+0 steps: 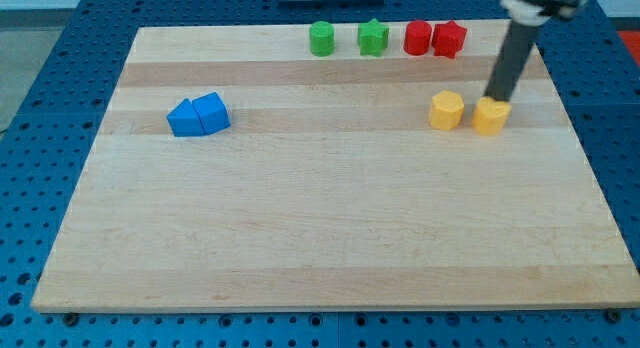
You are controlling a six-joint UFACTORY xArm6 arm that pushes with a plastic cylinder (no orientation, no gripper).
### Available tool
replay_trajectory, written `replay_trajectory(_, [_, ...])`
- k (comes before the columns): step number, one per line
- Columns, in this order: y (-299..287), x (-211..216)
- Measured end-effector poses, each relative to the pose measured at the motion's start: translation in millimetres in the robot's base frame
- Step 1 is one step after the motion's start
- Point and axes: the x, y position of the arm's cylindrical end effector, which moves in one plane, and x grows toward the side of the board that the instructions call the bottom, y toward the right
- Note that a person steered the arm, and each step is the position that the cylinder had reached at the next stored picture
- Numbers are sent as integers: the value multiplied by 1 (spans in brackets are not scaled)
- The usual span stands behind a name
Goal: Move the yellow hexagon closer to green circle
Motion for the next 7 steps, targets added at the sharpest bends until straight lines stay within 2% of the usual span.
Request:
replay_trajectory(1, [-68,27])
replay_trajectory(3, [-96,-9])
replay_trajectory(4, [-66,-7])
replay_trajectory(6, [-181,-56])
replay_trajectory(7, [-163,-56])
